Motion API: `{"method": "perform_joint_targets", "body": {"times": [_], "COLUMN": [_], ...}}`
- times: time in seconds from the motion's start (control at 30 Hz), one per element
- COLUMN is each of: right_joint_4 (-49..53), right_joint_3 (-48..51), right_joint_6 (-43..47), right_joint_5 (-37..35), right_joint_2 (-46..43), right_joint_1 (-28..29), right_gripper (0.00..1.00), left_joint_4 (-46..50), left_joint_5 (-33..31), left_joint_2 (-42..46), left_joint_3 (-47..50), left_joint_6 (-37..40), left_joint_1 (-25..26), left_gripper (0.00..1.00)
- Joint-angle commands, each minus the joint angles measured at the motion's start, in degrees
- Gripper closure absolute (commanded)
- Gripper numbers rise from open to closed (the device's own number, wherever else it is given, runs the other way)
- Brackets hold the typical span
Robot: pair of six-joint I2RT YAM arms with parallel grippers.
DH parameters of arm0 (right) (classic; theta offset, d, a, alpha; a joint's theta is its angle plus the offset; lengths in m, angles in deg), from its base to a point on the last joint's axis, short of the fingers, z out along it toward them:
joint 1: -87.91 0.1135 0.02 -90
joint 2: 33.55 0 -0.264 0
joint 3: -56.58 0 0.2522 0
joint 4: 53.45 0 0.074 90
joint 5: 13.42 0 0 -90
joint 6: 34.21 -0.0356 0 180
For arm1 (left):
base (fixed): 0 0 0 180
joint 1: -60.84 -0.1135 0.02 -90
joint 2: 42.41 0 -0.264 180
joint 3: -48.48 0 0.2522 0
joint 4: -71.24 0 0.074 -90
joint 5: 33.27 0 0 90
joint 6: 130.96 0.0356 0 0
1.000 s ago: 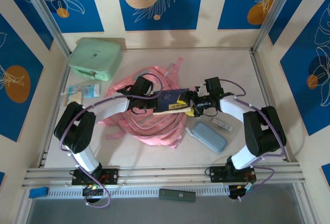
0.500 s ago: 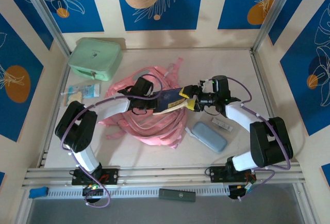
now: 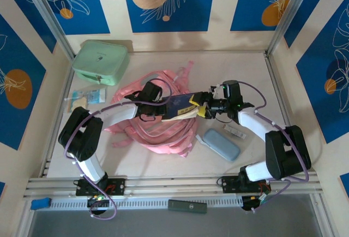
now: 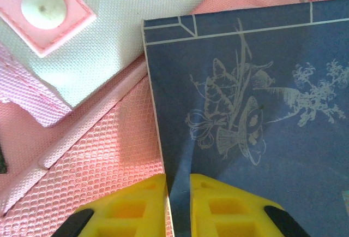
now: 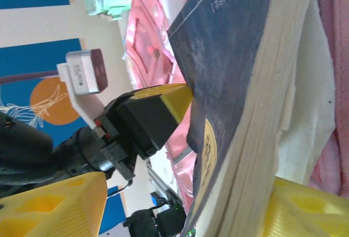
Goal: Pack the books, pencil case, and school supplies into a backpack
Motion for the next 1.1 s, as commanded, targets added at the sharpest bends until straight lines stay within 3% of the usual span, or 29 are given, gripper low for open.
{"method": "perform_joint_targets", "body": {"times": [0.0,0.23,0.4,0.53,0.73,0.9,1.07], "right_joint_4": [4.38,15.59,25.66,24.38,22.13,20.64,21.93], "right_joint_3": [-3.61,-6.52,-8.48,-10.35,-14.67,-15.09,-14.81], "right_joint_6": [3.85,8.98,11.85,12.67,13.16,13.02,14.77], "right_joint_5": [-1.83,-6.60,-14.31,-6.01,-1.88,-0.69,-1.91], "right_joint_2": [1.03,0.07,-1.79,4.38,10.25,10.72,9.14], "right_joint_1": [1.11,0.42,-0.30,-2.39,-1.65,-1.48,-1.08], "right_gripper": [0.33,0.43,0.30,0.26,0.26,0.38,0.64], "left_joint_4": [3.77,4.36,4.61,3.64,3.65,3.88,4.49], "left_joint_5": [-1.06,-1.37,-1.16,-0.08,0.03,-0.26,-0.89], "left_joint_2": [-2.16,-1.90,-1.82,-1.48,-1.80,-1.85,-1.63], "left_joint_3": [1.35,0.68,0.47,0.58,0.26,0.28,-0.08], "left_joint_6": [-0.52,-0.50,-0.52,-0.68,-1.29,-1.47,-1.03], "left_joint_1": [0.69,1.00,1.04,1.35,2.05,2.17,2.16], "left_gripper": [0.82,0.82,0.82,0.82,0.82,0.82,0.82]}}
